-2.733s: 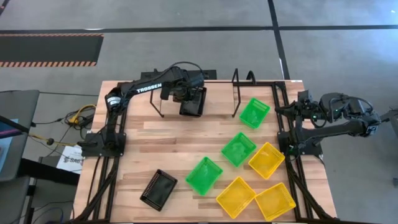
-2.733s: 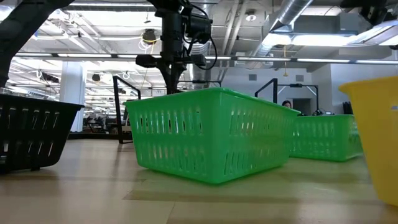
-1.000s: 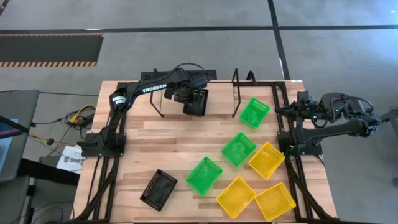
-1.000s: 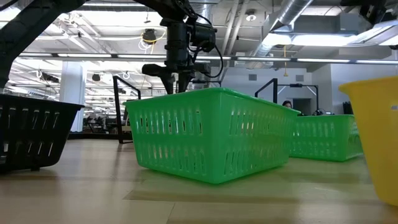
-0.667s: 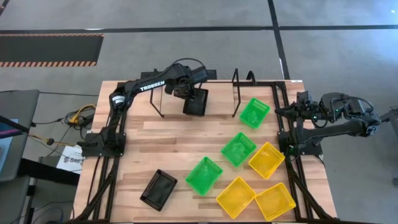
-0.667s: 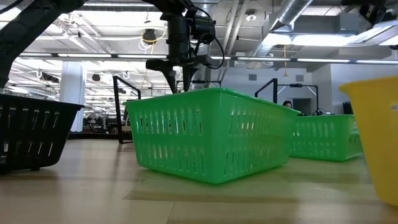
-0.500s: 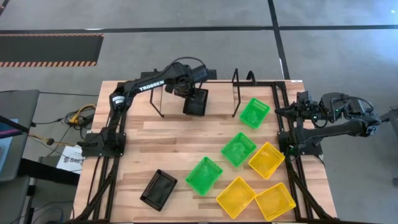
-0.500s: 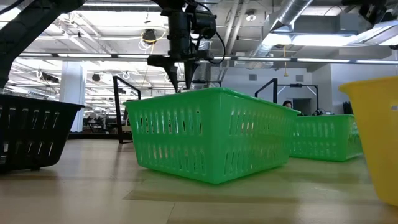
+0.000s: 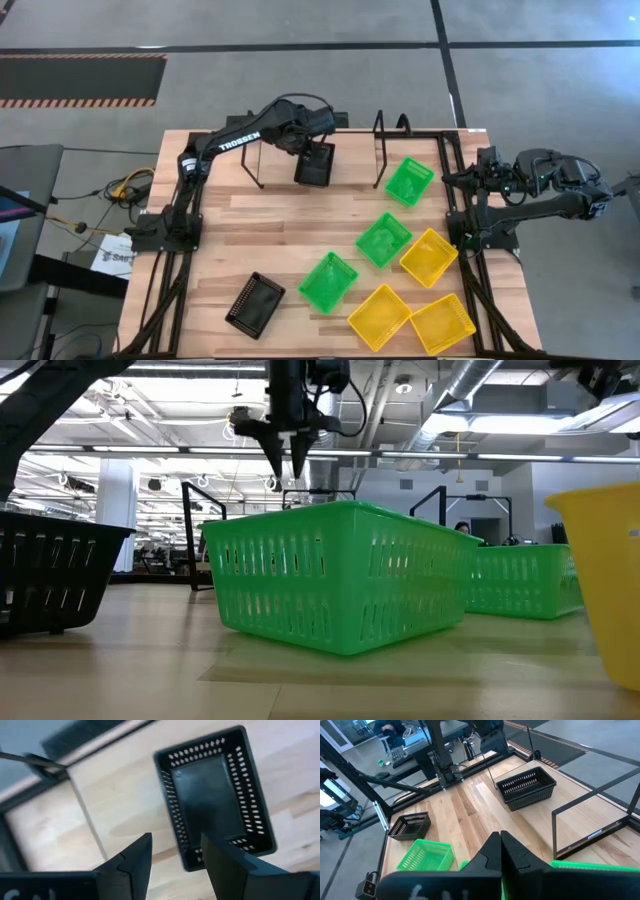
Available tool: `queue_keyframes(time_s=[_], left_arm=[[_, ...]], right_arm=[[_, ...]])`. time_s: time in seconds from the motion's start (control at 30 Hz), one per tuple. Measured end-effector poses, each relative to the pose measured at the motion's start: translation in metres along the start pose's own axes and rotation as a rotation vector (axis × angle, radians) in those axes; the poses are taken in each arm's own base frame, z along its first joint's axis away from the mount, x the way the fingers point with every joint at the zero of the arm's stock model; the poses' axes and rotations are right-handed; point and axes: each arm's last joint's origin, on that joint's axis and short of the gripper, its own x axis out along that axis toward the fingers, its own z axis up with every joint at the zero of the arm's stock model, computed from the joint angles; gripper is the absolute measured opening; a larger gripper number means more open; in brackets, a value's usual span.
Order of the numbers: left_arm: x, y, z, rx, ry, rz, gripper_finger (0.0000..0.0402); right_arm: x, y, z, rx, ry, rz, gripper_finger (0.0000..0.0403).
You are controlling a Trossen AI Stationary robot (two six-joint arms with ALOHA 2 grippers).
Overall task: Stack baskets on shelf by color
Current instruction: Stack the black bin on top of the black bin on the shelf
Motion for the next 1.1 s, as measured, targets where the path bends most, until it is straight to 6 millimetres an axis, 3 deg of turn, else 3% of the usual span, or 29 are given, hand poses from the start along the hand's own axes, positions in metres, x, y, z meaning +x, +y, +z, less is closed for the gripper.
queue_keyframes(time_s=[0.3, 0.57, 0.73, 0.9, 1.1], left_arm=[[-0.046, -0.009, -0.013, 0.017, -0.195, -0.012, 0.0159], [-0.096, -0.017, -0.053, 0.035, -0.481, 0.070, 0.0159], [-0.121, -0.025, -0.084, 0.063, -0.574, 0.029, 0.0159], [-0.122, -0.043, -0.116, 0.105, -0.615, 0.025, 0.0150], [-0.093, -0.064, -0.152, 0.124, -0.573, 0.057, 0.0116]], right_arm=[[0.000, 0.000, 0.000, 0.000, -0.001, 0.000, 0.0008], [0.000, 0.000, 0.000, -0.002, -0.004, 0.001, 0.0008], [0.000, 0.001, 0.003, -0.028, -0.030, 0.011, 0.0008], [0.000, 0.004, 0.009, -0.059, -0.094, 0.038, 0.0008], [0.004, 0.006, 0.011, -0.032, -0.093, 0.040, 0.0003]])
